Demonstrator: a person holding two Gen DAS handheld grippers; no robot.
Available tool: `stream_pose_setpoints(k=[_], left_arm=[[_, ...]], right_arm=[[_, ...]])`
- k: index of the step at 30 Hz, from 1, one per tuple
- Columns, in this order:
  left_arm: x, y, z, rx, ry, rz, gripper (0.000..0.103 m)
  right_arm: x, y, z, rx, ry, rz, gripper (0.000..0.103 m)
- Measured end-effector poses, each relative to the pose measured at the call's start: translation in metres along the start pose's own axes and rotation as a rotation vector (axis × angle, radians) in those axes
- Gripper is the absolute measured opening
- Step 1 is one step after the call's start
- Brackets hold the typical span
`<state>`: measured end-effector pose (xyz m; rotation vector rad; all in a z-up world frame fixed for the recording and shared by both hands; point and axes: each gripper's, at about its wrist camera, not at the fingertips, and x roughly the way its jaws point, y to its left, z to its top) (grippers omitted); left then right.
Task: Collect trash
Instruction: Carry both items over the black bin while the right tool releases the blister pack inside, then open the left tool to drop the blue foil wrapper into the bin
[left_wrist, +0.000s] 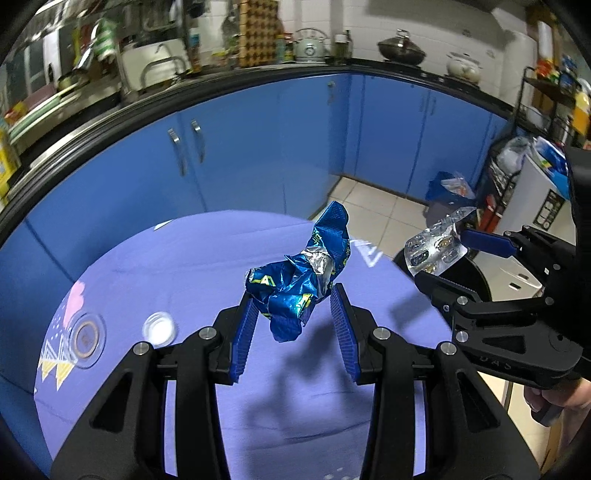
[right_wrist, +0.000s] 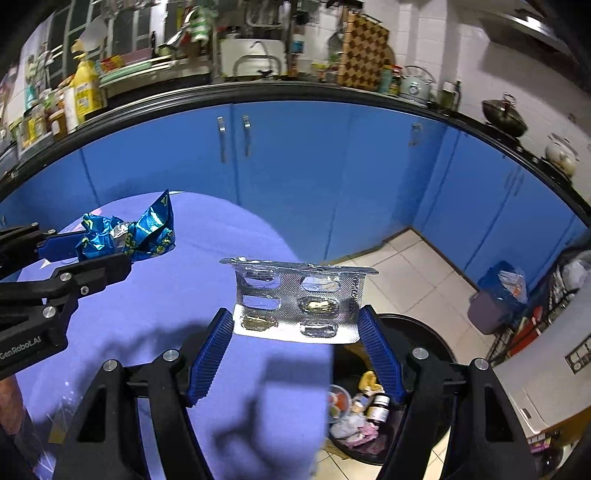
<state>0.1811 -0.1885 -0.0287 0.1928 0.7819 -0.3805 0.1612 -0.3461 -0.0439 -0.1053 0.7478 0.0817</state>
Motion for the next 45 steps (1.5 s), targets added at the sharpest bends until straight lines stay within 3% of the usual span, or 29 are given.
stream_pose_setpoints(k=[15, 16, 18, 20, 30, 45], left_arm=[[0.009, -0.076, 0.031, 0.107, -0.024, -0.052, 0.041], [0.010, -0.079, 0.032, 0.112, -0.025, -0.053, 0.041], [0.012, -0.084, 0.036, 0.119, -0.024, -0.056, 0.041], [0.014, -0.089, 0.039, 0.126, -0.023, -0.056, 0.041], [0.025, -0.127, 0.048, 0.182, -0.016, -0.098, 0.041], [0.022, -0.161, 0.061, 0.225, -0.034, -0.140, 0.046]], right_arm=[[-0.026, -0.078, -0.013, 0.110, -0.048, -0.098, 0.069], [-0.027, -0.082, -0.013, 0.115, -0.050, -0.103, 0.070], [-0.028, -0.089, -0.014, 0.122, -0.049, -0.115, 0.087], [-0.031, -0.096, -0.017, 0.129, -0.068, -0.156, 0.090], [-0.036, -0.130, -0.035, 0.186, -0.065, -0.220, 0.090], [-0.050, -0.160, -0.051, 0.251, -0.071, -0.247, 0.090]])
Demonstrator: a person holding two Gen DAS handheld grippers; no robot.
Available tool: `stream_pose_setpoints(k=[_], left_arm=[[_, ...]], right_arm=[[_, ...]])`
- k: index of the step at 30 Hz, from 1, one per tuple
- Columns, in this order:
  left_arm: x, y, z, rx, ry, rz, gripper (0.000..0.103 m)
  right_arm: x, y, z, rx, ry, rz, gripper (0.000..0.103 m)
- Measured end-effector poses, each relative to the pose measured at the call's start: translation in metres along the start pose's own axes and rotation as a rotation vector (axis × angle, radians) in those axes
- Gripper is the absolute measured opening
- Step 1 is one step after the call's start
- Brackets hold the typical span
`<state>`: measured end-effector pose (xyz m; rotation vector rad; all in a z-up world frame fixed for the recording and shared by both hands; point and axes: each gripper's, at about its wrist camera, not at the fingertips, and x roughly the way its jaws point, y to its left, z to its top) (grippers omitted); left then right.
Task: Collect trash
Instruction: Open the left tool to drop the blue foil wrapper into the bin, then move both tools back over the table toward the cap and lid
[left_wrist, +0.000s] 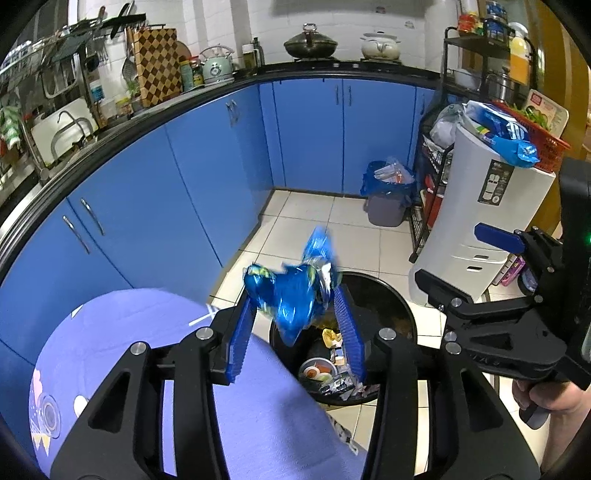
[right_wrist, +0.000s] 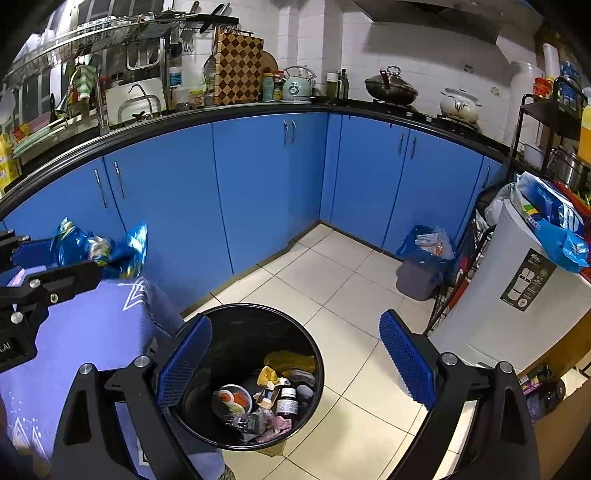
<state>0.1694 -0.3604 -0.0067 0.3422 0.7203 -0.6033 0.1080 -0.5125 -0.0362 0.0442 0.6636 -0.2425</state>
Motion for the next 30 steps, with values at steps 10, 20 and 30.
stream_pose_setpoints(k=[10, 20, 30], left_arm=[[-0.003, 0.000, -0.001, -0.007, -0.012, 0.018, 0.062], [-0.026, 0.045, -0.024, -0.085, -0.008, 0.087, 0.062], [-0.073, 0.113, -0.058, -0.196, -0.042, 0.162, 0.062]], right_arm=[[0.000, -0.003, -0.004, 0.013, 0.016, 0.011, 0.090], [-0.009, 0.050, 0.002, -0.053, 0.011, 0.090, 0.090], [-0.027, 0.130, 0.016, -0.162, -0.017, 0.173, 0.090]])
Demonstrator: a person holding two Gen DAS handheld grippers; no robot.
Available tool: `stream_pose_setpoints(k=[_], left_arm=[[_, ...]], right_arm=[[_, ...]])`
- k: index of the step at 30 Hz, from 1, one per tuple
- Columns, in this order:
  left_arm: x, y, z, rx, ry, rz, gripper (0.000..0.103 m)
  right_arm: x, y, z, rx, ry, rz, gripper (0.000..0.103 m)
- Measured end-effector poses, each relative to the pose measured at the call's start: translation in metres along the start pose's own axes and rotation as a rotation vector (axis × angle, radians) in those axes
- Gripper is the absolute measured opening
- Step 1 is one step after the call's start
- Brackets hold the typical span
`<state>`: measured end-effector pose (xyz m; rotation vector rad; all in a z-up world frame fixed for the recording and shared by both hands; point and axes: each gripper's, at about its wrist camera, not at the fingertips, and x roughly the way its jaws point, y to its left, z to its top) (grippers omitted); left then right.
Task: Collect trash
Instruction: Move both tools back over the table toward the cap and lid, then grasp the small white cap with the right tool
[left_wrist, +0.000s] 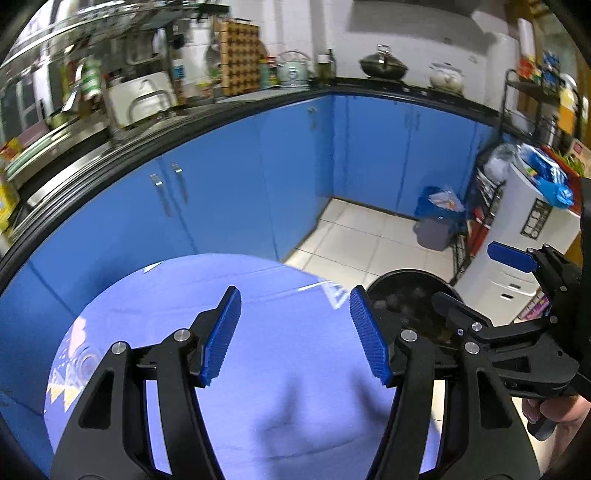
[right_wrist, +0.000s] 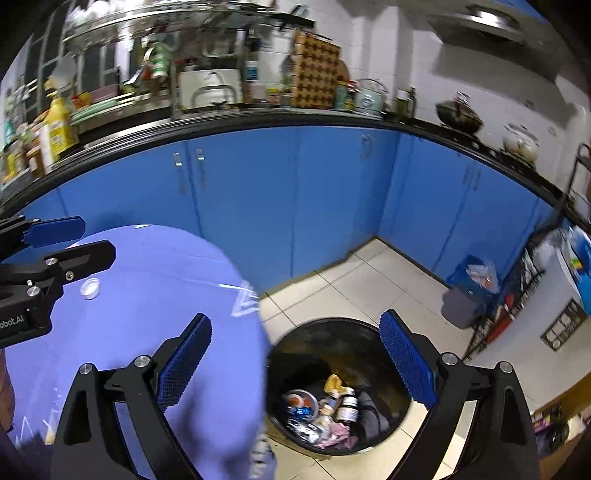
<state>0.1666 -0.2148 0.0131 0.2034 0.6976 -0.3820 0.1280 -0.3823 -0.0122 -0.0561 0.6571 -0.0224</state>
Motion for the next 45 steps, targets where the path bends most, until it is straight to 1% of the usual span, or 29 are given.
stream_pose_setpoints(k=[6, 10, 14, 17, 20, 24, 27, 32, 35, 39, 45], left_arm=[[-0.022, 0.054, -0.017, -0.070, -0.010, 0.054, 0.062], [-0.034, 0.090, -0.030, -0.113, -0.015, 0.096, 0.065], [-0.041, 0.127, -0.047, -0.161, -0.005, 0.137, 0.065], [-0.042, 0.154, -0.065, -0.185, 0.017, 0.179, 0.065], [-0.039, 0.177, -0.081, -0.206, 0.043, 0.203, 0.065], [-0.032, 0.208, -0.102, -0.239, 0.086, 0.238, 0.065], [-0.025, 0.229, -0.113, -0.262, 0.114, 0.244, 0.065], [-0.006, 0.256, -0.129, -0.296, 0.156, 0.239, 0.068], [0.009, 0.263, -0.133, -0.299, 0.183, 0.229, 0.068], [0.030, 0.271, -0.137, -0.298, 0.208, 0.183, 0.070], [0.060, 0.273, -0.132, -0.275, 0.256, 0.173, 0.073]], right_arm=[[0.000, 0.061, 0.015, -0.085, -0.014, 0.057, 0.090], [0.003, 0.096, 0.023, -0.127, -0.018, 0.094, 0.090], [0.011, 0.132, 0.029, -0.156, -0.007, 0.141, 0.090], [0.021, 0.159, 0.031, -0.164, 0.008, 0.192, 0.090], [0.036, 0.183, 0.031, -0.165, 0.033, 0.237, 0.090], [0.054, 0.212, 0.028, -0.173, 0.073, 0.277, 0.090], [0.072, 0.235, 0.025, -0.182, 0.110, 0.310, 0.090], [0.096, 0.263, 0.019, -0.212, 0.156, 0.324, 0.090], [0.108, 0.277, 0.016, -0.235, 0.174, 0.323, 0.090], [0.124, 0.288, 0.013, -0.258, 0.193, 0.309, 0.090], [0.146, 0.292, 0.015, -0.256, 0.219, 0.302, 0.090]])
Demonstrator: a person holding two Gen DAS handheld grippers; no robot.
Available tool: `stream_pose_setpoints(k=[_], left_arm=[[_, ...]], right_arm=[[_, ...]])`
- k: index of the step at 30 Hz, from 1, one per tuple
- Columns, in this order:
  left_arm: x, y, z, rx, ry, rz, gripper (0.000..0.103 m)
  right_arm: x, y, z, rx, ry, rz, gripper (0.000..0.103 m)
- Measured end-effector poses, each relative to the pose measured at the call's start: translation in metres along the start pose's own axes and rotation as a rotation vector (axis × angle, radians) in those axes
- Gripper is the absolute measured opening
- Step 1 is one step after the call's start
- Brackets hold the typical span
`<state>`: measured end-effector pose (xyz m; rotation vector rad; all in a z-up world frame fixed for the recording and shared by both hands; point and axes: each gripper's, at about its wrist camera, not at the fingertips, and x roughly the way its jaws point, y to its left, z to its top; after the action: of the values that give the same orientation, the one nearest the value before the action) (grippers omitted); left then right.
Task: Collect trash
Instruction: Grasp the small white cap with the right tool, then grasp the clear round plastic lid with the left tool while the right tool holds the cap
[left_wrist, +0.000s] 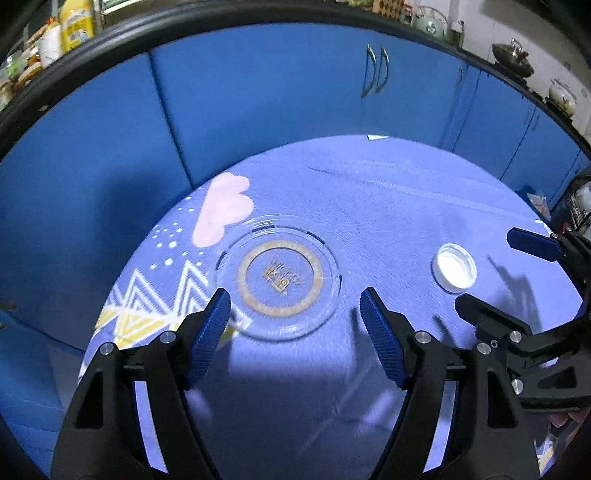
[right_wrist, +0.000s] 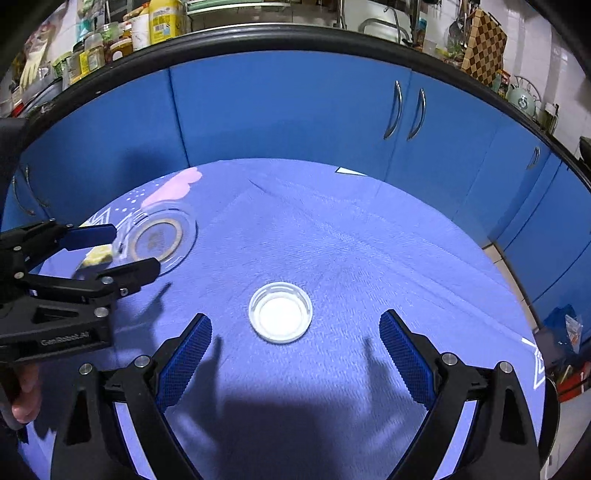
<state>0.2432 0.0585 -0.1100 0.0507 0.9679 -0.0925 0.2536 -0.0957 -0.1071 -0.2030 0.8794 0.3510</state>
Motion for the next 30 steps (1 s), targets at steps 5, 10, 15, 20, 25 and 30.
stream_pose_setpoints(k=[5, 10, 15, 20, 25, 30], left_arm=[[0.016, 0.003, 0.005, 0.001, 0.024, 0.000, 0.074], [0.019, 0.002, 0.008, 0.013, 0.018, 0.007, 0.076], [0.019, 0.002, 0.008, 0.009, 0.013, 0.012, 0.075], [0.015, 0.001, 0.008, 0.010, 0.007, 0.005, 0.045], [0.005, -0.002, 0.004, 0.000, 0.006, 0.004, 0.038], [-0.018, -0.007, -0.001, -0.004, -0.036, -0.002, 0.029]], right_arm=[[0.011, -0.001, 0.002, -0.009, 0.012, 0.007, 0.090], [0.021, -0.004, 0.004, 0.000, 0.024, 0.030, 0.081], [0.020, -0.006, 0.002, -0.002, 0.032, 0.073, 0.039], [0.010, -0.011, -0.001, 0.008, 0.026, 0.077, 0.039], [-0.004, -0.018, -0.007, 0.023, 0.017, 0.068, 0.039], [-0.021, -0.024, -0.015, 0.029, 0.006, 0.057, 0.039]])
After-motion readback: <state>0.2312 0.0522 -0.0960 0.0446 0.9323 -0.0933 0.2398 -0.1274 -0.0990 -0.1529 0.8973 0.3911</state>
